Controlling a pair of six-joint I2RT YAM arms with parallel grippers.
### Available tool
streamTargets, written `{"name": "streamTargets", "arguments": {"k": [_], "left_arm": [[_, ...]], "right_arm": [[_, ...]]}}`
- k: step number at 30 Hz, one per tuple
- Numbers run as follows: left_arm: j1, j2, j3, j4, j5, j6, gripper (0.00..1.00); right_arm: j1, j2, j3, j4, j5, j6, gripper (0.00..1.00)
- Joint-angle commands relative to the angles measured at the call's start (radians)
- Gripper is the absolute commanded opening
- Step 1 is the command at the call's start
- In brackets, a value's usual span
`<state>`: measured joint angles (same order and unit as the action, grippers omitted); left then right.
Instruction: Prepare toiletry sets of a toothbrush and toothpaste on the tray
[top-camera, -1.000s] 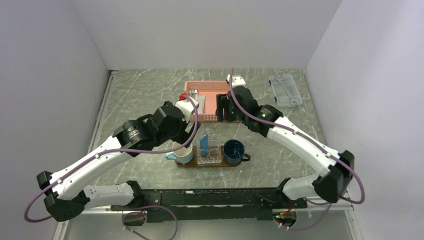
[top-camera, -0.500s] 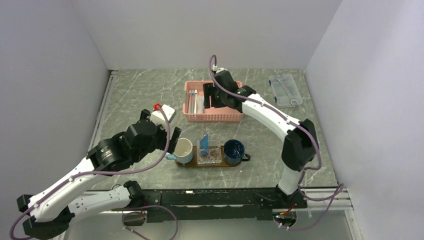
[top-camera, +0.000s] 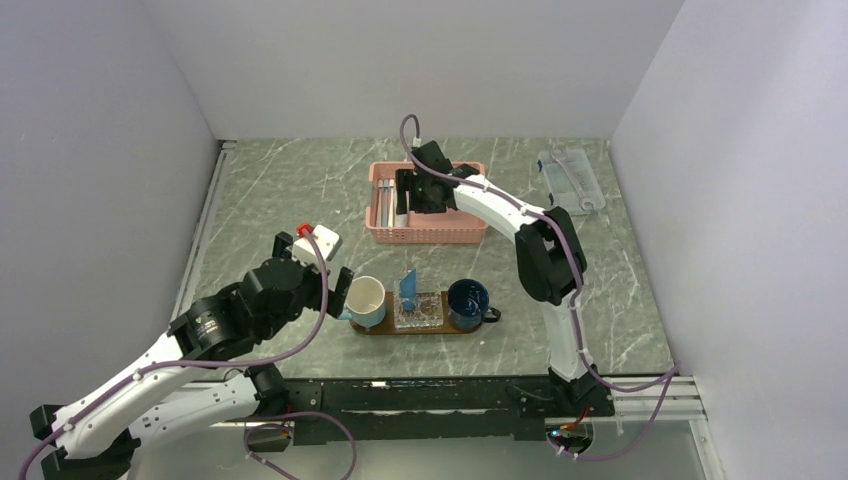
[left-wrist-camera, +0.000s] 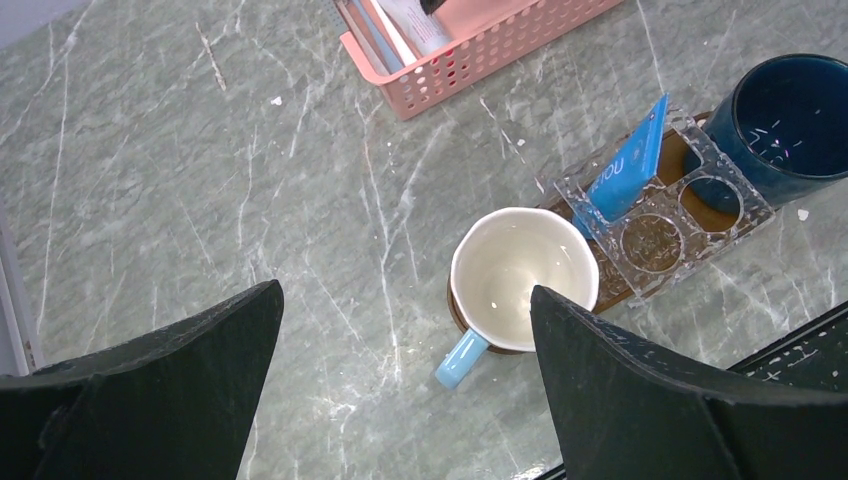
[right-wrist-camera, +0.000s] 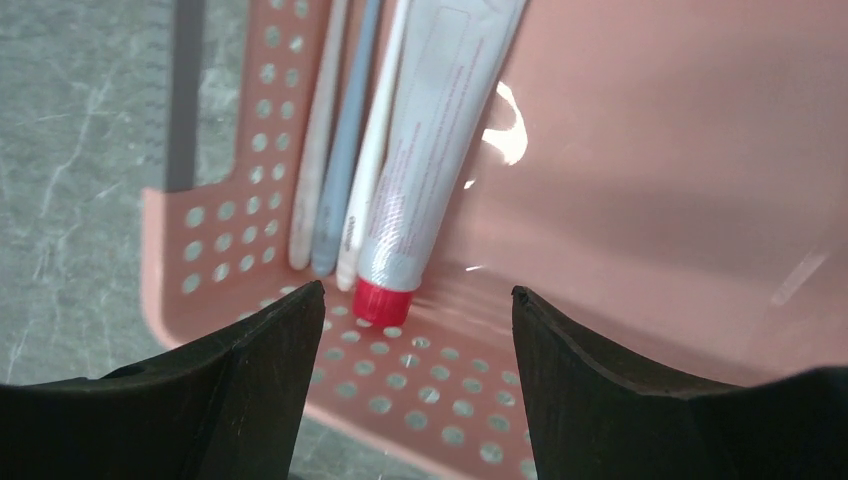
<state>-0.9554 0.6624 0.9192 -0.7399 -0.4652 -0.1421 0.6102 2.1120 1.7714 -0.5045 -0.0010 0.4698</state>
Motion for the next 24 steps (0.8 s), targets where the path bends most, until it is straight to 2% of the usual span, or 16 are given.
{"name": "streamTargets", "arguments": {"k": [1,15,24], "left_arm": [[-0.003,-0.017,-0.004,0.063,0.002,0.013,0.99],[-0.001,-0.028,-0.022,0.065,-0.023,0.027,0.99],[-0.001,-0.027,-0.023,0.066,-0.034,0.030,0.99]], "right_arm": [[-0.018,0.052,0.070,0.046,-0.049,0.047,0.71],[-0.044,0.237,0.210,0.050,-0.081,0.083,0.70],[-0.049,0.268,0.197,0.070,-0.110,0.101,0.61]]}}
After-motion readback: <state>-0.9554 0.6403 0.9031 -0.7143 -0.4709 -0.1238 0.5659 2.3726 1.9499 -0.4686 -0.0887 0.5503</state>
